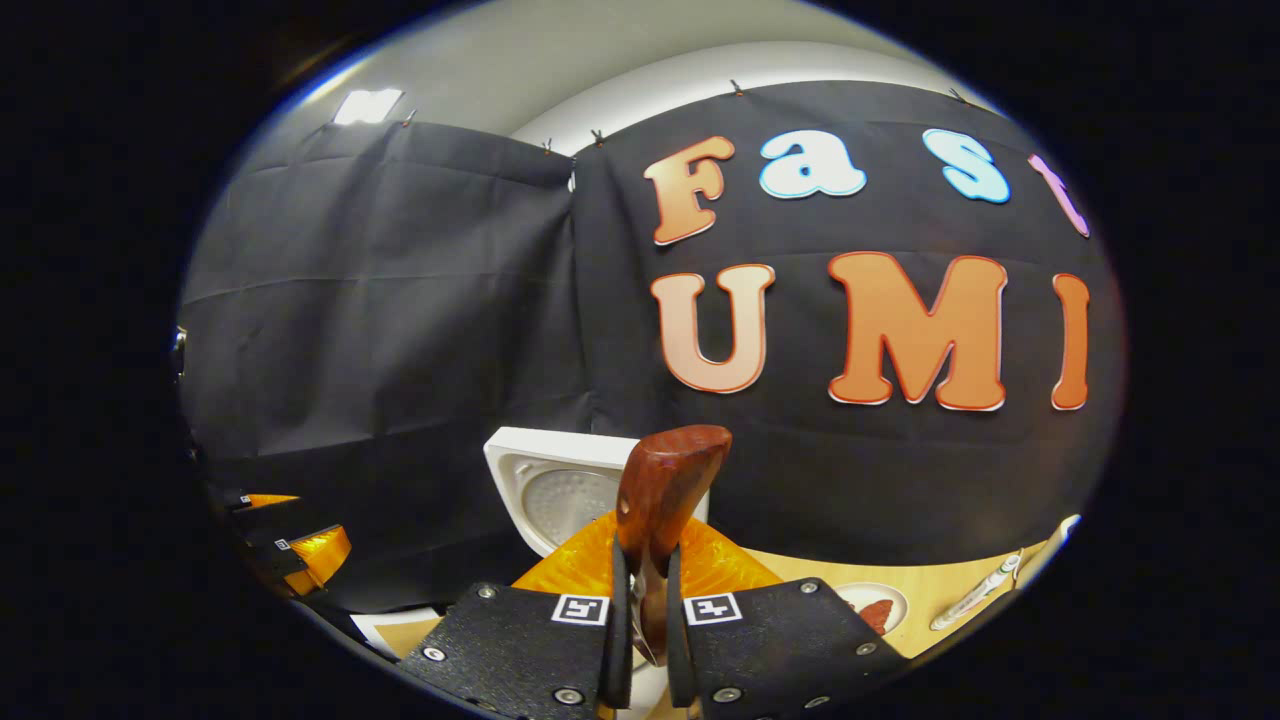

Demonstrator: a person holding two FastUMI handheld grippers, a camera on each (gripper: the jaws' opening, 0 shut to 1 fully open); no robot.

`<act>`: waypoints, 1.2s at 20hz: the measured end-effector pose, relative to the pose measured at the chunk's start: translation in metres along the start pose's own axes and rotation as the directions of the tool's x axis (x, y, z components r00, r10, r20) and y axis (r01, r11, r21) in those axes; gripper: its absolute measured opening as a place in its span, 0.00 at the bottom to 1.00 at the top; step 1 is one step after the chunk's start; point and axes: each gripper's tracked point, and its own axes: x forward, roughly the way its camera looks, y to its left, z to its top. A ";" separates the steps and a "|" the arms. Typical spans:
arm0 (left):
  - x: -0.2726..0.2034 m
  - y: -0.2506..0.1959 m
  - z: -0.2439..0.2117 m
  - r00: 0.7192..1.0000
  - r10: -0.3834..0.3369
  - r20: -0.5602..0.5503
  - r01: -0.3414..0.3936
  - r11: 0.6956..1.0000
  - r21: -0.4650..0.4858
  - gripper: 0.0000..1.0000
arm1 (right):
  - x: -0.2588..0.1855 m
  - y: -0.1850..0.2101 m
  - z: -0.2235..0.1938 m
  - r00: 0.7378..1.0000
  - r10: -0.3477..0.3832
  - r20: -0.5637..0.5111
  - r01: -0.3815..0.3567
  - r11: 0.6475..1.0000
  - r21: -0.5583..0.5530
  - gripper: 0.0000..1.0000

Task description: Close the left gripper, press the button to open the rice cooker; take a wooden spoon from the chopstick holder with the right hand, scoop a spoonful of rice and pour it into the rice cooker, then put the wooden spoon back into the chopstick holder.

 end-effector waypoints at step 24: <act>-0.078 -0.204 0.043 0.959 -0.277 0.066 0.268 0.956 0.123 1.00 | -0.279 -0.323 -0.147 0.759 -0.579 -0.298 0.644 0.734 0.214 0.13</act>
